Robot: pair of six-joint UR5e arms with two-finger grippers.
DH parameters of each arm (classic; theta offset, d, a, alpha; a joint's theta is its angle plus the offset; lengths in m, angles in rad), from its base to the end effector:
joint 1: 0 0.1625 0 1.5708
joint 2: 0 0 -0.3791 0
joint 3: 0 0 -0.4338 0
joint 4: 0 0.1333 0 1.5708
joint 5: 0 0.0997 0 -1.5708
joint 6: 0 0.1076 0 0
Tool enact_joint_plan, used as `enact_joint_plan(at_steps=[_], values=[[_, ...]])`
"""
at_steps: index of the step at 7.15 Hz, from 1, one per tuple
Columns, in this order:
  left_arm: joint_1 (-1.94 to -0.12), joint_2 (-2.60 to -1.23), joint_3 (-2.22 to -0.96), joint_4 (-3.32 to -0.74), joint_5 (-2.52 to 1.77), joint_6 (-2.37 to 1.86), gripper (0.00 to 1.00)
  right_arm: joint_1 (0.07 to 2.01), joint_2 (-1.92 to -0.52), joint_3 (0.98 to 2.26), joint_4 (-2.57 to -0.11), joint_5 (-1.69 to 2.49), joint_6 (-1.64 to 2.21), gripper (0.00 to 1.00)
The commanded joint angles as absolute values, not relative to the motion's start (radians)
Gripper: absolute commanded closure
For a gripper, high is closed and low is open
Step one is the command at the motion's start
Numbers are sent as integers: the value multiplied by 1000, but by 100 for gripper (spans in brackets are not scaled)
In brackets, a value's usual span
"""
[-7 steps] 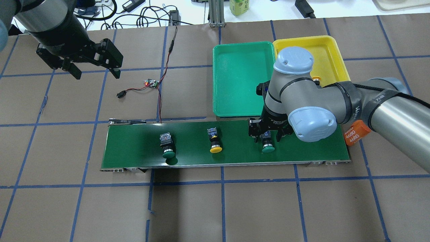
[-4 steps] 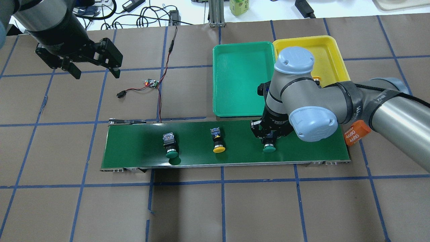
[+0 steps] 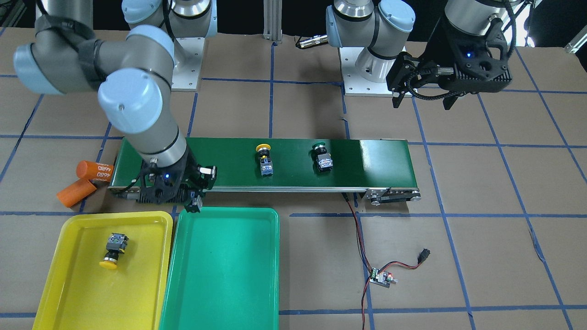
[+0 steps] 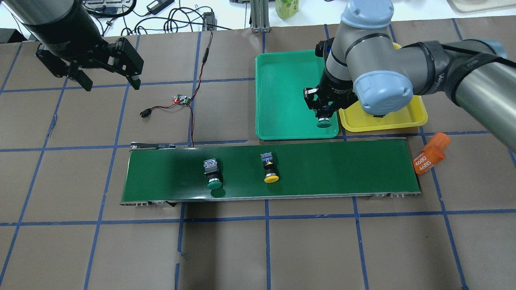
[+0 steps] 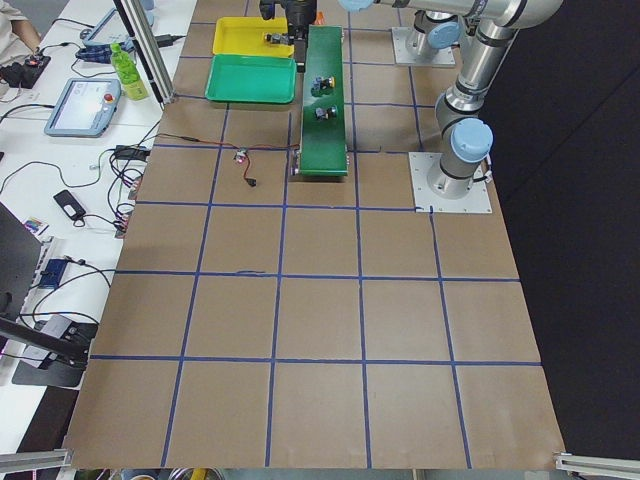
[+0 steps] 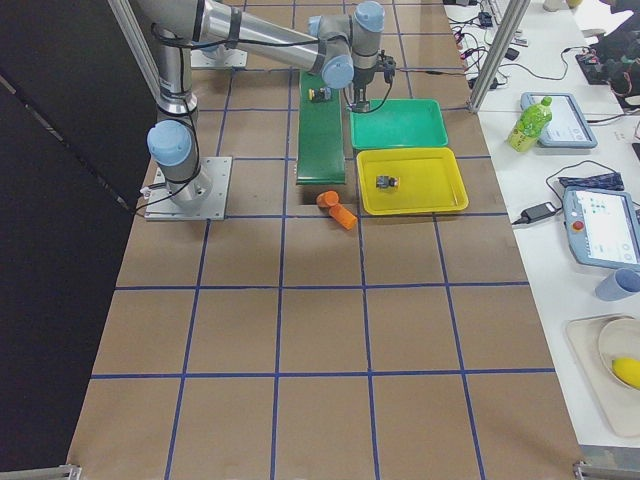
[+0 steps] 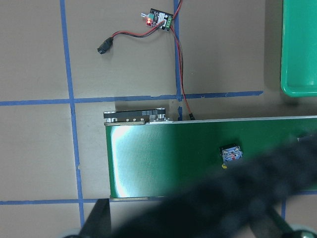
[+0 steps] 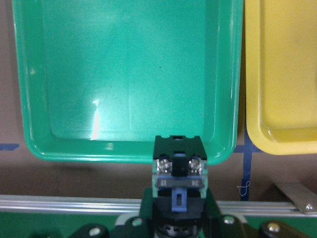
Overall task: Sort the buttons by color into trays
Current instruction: 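Carry the green-capped button with the right gripper into the green tray, then release the button and move the right gripper over a yellow-capped button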
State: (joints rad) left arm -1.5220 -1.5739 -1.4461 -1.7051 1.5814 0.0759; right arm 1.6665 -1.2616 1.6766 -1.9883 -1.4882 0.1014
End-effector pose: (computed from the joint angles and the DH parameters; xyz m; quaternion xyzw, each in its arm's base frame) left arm -0.1061 -0.5359 0.4854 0.0136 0.9999 0.0067 0.0049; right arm 0.2000 -0.5959 0.2417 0.0028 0.9991 0.0028 0.0412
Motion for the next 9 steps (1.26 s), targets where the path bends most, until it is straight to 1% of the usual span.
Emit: enact_joint_plan(at_steps=[1,2,3,4,5,6,7,9], values=[[-1525,-1565,-1476,-1703,1583,86,0,1655,-1110,1618,-2119,-1480,97,100],[-1523,-1557,-1492,-1701,1579,92,0,1655,-1073,1618,-2152,-1476,97,98],[-1523,-1566,-1499,-1672,1575,94,0,1655,-1059,1618,-2169,-1474,97,83],[-1523,-1566,-1499,-1658,1575,78,0,1657,-1063,1618,-2172,-1470,100,1],[-1523,-1565,-1499,-1646,1577,77,0,1655,-1078,1621,-2169,-1474,98,0],[-1523,-1566,-1499,-1631,1577,78,0,1654,-1127,1631,-2155,-1479,98,0],[-1523,-1568,-1500,-1626,1577,81,0,1654,-1219,1646,-2063,-1482,98,0],[-1523,-1569,-1500,-1623,1577,80,0,1655,-1383,1652,-1802,-1488,106,0]])
